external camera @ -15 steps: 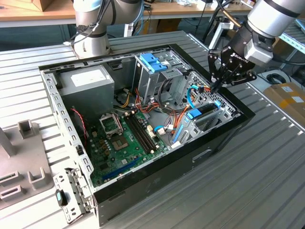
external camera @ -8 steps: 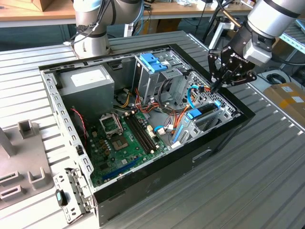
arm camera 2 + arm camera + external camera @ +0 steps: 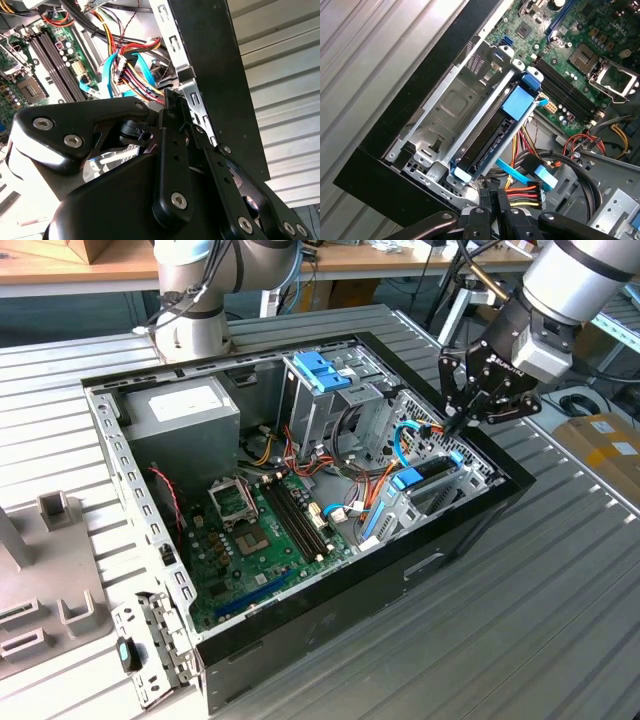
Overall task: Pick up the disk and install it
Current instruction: 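Insert the first disk wire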
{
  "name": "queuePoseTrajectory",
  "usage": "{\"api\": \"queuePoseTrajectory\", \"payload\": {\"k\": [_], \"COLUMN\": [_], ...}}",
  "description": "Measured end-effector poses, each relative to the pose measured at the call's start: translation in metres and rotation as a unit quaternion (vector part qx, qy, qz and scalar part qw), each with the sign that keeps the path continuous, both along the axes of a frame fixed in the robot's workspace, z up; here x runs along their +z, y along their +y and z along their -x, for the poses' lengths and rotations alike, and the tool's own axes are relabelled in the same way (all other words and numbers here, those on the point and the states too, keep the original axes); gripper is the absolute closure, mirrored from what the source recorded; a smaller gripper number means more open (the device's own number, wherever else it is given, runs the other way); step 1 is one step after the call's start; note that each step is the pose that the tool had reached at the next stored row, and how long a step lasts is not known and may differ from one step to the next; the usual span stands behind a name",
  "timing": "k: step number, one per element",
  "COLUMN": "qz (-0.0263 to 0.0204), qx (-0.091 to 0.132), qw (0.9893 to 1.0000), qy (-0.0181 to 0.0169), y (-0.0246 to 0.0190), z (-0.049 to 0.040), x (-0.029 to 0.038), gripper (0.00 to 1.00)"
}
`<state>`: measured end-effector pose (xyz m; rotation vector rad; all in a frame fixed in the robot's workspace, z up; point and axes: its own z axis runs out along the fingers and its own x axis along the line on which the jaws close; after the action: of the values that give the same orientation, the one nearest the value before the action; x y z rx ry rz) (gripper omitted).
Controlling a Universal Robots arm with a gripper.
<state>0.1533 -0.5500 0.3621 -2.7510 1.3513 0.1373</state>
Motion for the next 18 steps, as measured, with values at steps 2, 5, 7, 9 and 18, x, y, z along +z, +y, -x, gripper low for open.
{"api": "queuePoseTrajectory", "payload": {"k": [2,5,7,9,18], "qz": [0.0000,0.0000,0.0000,0.0000,0.0000], "qx": [-0.003,-0.008,-0.013,-0.017,-0.024], "qw": [1.0000,1.0000,0.9999,0.9999,0.9997], "qy": [0.0000,0.0000,0.0000,0.0000,0.0000], "y": [-0.0014,-0.0037,-0.0050,-0.0059,-0.0100], "z": [0.0001,0.0001,0.0001,0.0001,0.0103], "x": [-0.0002,-0.0004,-0.0006,-0.0007,-0.0011], "gripper": [0.83,0.83,0.83,0.83,0.83]}}
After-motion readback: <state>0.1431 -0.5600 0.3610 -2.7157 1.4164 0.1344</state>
